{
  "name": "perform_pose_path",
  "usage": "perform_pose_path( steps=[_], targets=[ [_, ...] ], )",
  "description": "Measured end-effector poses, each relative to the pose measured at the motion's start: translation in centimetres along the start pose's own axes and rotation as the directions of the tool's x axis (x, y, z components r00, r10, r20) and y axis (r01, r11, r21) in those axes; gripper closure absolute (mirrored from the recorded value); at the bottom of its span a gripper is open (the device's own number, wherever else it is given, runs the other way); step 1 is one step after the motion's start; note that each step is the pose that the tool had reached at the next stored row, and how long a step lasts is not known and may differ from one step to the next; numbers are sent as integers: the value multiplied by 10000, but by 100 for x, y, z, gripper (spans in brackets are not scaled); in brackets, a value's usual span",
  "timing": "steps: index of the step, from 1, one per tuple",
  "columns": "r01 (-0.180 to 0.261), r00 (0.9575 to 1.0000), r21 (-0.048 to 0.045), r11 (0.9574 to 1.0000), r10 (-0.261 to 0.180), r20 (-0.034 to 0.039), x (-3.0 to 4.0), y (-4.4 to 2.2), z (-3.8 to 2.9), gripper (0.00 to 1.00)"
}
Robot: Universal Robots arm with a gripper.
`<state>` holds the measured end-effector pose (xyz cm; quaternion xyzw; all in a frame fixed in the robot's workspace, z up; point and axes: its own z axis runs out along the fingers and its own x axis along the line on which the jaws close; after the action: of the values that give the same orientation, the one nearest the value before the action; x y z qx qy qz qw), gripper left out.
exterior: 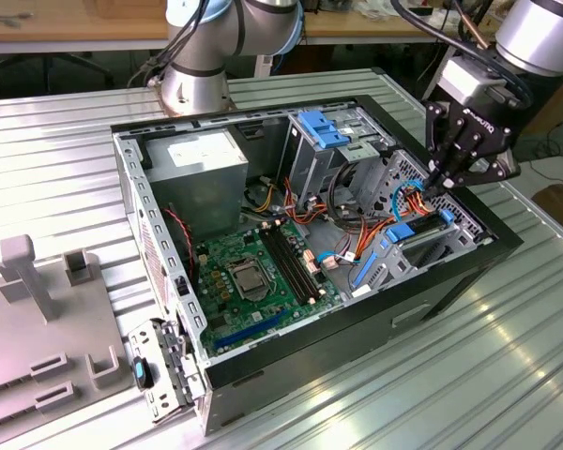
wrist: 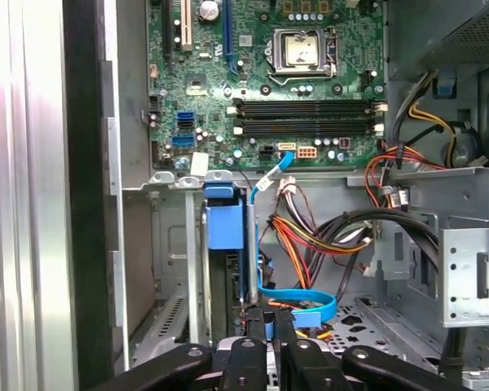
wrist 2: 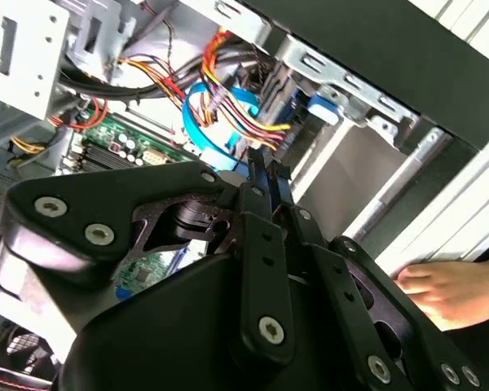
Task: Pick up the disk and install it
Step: 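Insert the second disk wire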
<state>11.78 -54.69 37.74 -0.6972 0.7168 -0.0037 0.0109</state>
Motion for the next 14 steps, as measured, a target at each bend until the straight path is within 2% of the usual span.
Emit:
perform_pose_path(
  steps=[1, 3, 5, 7, 8, 11, 12, 14],
  targets=[
    [0, 10000, 0, 10000, 0, 12, 30, 4, 0, 84],
    [-3, 9999, -3, 10000, 3, 117, 92, 17, -2, 84],
    [-5, 9996, -8, 10000, 5, 287, 138, 34, -2, 84],
    [-11, 9986, -15, 10000, 12, 534, 187, 57, -3, 84],
    [-11, 9984, -16, 10000, 12, 572, 207, 61, -1, 84],
    [-11, 9982, -17, 10000, 12, 607, 252, 70, 17, 84],
    [-12, 9981, -18, 10000, 13, 623, 269, 76, 54, 84],
    [-13, 9977, -19, 10000, 14, 675, 275, 79, 74, 84]
  ],
)
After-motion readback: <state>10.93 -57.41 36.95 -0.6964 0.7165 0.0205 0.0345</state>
